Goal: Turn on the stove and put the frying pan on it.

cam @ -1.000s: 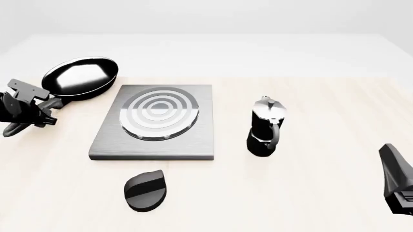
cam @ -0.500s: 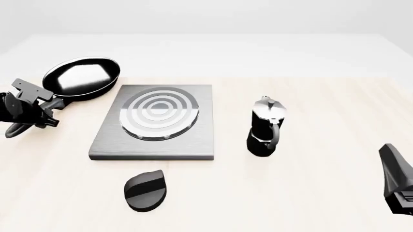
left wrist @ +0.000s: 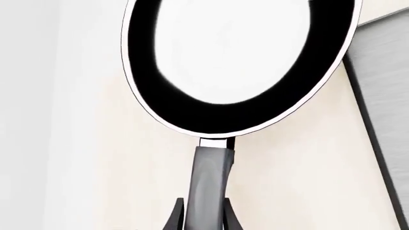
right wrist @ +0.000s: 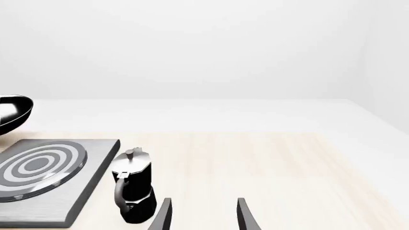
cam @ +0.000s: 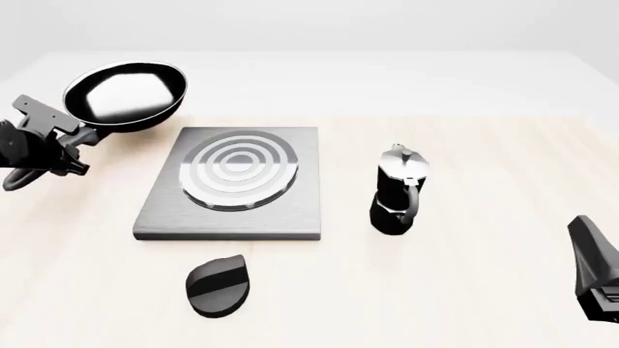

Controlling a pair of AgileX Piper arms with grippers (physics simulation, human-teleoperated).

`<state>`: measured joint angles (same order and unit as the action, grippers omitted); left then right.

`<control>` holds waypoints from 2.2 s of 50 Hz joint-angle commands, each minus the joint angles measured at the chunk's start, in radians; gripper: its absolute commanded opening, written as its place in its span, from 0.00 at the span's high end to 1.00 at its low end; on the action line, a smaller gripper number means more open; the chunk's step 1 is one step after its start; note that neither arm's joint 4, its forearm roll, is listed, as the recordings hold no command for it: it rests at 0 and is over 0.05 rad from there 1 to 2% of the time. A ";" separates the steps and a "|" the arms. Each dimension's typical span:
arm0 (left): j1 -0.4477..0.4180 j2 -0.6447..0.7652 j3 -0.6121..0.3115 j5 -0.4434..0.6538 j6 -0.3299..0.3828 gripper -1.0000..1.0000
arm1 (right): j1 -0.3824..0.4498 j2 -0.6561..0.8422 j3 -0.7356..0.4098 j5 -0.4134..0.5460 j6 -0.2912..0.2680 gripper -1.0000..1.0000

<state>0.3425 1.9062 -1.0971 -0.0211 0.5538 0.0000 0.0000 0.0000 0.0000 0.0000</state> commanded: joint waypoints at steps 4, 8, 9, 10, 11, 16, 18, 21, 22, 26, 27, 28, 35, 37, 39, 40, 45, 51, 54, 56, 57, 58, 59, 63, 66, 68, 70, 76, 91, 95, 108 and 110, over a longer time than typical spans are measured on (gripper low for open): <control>-0.040 -0.119 0.044 -0.005 0.000 1.00 | 0.000 0.000 0.000 0.000 0.000 0.00; -0.049 -0.133 0.057 -0.002 -0.002 1.00 | 0.000 0.000 0.000 0.000 0.000 0.00; -0.053 -0.138 0.059 0.002 -0.004 1.00 | 0.000 0.000 0.000 0.000 0.000 0.00; -0.057 -0.146 0.063 0.007 -0.008 1.00 | 0.000 0.000 0.000 0.000 0.000 0.00; -0.057 -0.146 0.063 0.007 -0.008 1.00 | 0.000 0.000 0.000 0.000 0.000 0.00; -0.075 -0.183 0.081 0.023 -0.018 1.00 | 0.000 0.000 0.000 0.000 0.000 0.00; -0.078 -0.196 0.087 0.026 -0.018 1.00 | 0.000 0.000 0.000 0.000 0.000 0.00; -0.084 -0.220 0.102 0.028 -0.016 1.00 | 0.000 0.000 0.000 0.000 0.000 0.00; -0.084 -0.220 0.102 0.028 -0.016 1.00 | 0.000 0.000 0.000 0.000 0.000 0.00; -0.104 -0.262 0.128 0.027 -0.019 1.00 | 0.000 0.000 0.000 0.000 0.000 0.00; -0.099 -0.265 0.136 0.028 -0.013 1.00 | 0.000 0.000 0.000 0.000 0.000 0.00; -0.105 -0.277 0.146 0.030 -0.015 1.00 | 0.000 0.000 0.000 0.000 0.000 0.00; -0.134 -0.353 0.212 0.028 0.005 1.00 | 0.000 0.000 0.000 0.000 0.000 0.00; -0.141 -0.377 0.226 0.032 0.005 1.00 | 0.000 0.000 0.000 0.000 0.000 0.00; -0.149 -0.390 0.235 0.038 0.006 1.00 | 0.000 0.000 0.000 0.000 0.000 0.00; -0.151 -0.401 0.242 0.037 0.009 1.00 | 0.000 0.000 0.000 0.000 0.000 0.00; -0.171 -0.455 0.272 0.053 0.012 1.00 | 0.000 0.000 0.000 0.000 0.000 0.00; -0.189 -0.495 0.308 0.055 0.019 1.00 | 0.000 0.000 0.000 0.000 0.000 0.00; -0.196 -0.519 0.334 0.051 0.028 1.00 | 0.000 0.000 0.000 0.000 0.000 0.00; -0.204 -0.532 0.347 0.055 0.029 1.00 | 0.000 0.000 0.000 0.000 0.000 0.00; -0.207 -0.543 0.355 0.054 0.032 1.00 | 0.000 0.000 0.000 0.000 0.000 0.00; -0.207 -0.543 0.355 0.054 0.032 1.00 | 0.000 0.000 0.000 0.000 0.000 0.00; -0.218 -0.560 0.370 0.057 0.038 1.00 | 0.000 0.000 0.000 0.000 0.000 0.00; -0.237 -0.583 0.383 0.074 0.032 1.00 | 0.000 0.000 0.000 0.000 0.000 0.00; -0.250 -0.606 0.396 0.085 0.032 1.00 | 0.000 0.000 0.000 0.000 0.000 0.00; -0.250 -0.614 0.405 0.079 0.038 1.00 | 0.000 0.000 0.000 0.000 0.000 0.00; -0.266 -0.627 0.420 0.085 0.037 1.00 | 0.000 0.000 0.000 0.000 0.000 0.00; -0.301 -0.660 0.465 0.084 0.034 1.00 | 0.000 0.000 0.000 0.000 0.000 0.00; -0.366 -0.690 0.527 0.083 0.033 1.00 | 0.000 0.000 0.000 0.000 0.000 0.00; -0.380 -0.688 0.536 0.083 0.028 1.00 | 0.000 0.000 0.000 0.000 0.000 0.00; -0.403 -0.649 0.570 0.037 0.041 1.00 | 0.000 0.000 0.000 0.000 0.000 0.00; -0.399 -0.639 0.574 0.023 0.046 1.00 | 0.000 0.000 0.000 0.000 0.000 0.00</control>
<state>-0.0360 1.2564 -0.5305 0.0325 0.5662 0.0000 0.0000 0.0000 0.0000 0.0000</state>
